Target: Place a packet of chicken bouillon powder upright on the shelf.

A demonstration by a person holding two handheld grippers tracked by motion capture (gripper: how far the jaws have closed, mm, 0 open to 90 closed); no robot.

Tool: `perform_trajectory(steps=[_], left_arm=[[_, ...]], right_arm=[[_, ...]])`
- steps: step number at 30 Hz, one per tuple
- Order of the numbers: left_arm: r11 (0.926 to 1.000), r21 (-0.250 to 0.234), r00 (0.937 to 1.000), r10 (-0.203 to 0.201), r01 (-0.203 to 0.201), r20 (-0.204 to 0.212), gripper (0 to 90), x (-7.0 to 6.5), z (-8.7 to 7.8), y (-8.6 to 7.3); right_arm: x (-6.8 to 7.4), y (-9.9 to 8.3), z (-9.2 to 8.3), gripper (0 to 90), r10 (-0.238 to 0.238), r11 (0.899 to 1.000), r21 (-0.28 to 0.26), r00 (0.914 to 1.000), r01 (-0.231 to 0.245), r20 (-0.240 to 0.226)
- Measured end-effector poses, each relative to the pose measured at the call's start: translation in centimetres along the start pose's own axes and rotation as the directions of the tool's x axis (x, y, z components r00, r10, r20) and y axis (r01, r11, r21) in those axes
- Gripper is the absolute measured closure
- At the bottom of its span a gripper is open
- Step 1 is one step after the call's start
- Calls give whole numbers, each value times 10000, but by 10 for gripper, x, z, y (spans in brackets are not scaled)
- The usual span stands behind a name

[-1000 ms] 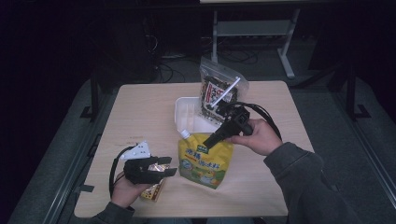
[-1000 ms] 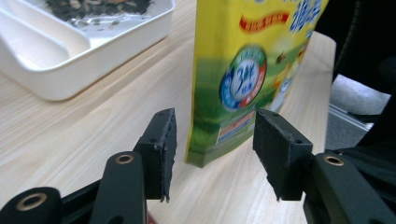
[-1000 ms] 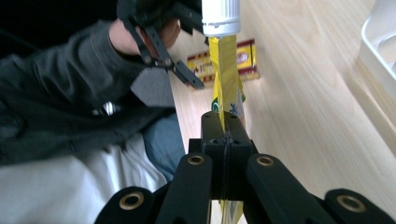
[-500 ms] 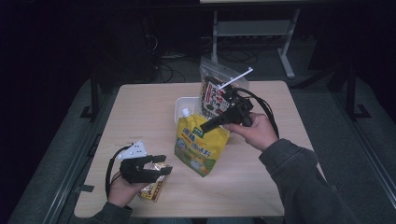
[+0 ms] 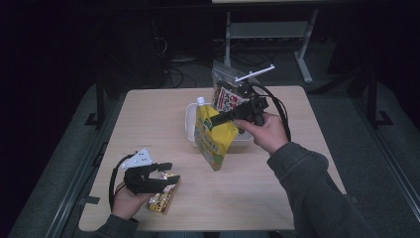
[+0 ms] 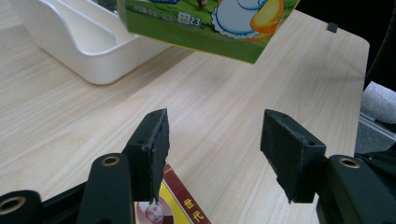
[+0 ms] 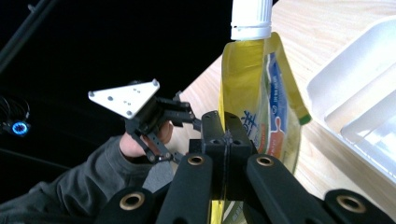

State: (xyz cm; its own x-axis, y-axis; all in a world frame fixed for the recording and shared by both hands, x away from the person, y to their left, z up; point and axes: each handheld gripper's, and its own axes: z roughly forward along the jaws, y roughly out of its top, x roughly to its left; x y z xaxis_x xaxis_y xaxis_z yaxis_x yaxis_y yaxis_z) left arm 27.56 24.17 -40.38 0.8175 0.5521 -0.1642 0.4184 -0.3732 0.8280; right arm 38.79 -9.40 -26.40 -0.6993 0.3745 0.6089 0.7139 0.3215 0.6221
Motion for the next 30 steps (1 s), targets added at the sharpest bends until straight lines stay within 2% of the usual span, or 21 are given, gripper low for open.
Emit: perform_trajectory(steps=[4,13,21,30], left_arm=[[10000,40,10000,17,-16,-47,403,1,0,0],[9999,111,9998,-50,52,-206,376,2,-1,-1],[9999,136,9995,-94,98,-299,361,4,-2,-2],[9998,91,9991,-145,149,-386,357,6,-4,-3]], right_arm=[[0,4,0,896,137,9994,-316,9998,-142,-160],[-3,14,0,896,431,9958,-815,9990,-418,138],[-9,22,-3,896,759,9882,-1363,9965,-704,357],[-12,35,-1,895,934,9814,-1744,9933,-803,684]])
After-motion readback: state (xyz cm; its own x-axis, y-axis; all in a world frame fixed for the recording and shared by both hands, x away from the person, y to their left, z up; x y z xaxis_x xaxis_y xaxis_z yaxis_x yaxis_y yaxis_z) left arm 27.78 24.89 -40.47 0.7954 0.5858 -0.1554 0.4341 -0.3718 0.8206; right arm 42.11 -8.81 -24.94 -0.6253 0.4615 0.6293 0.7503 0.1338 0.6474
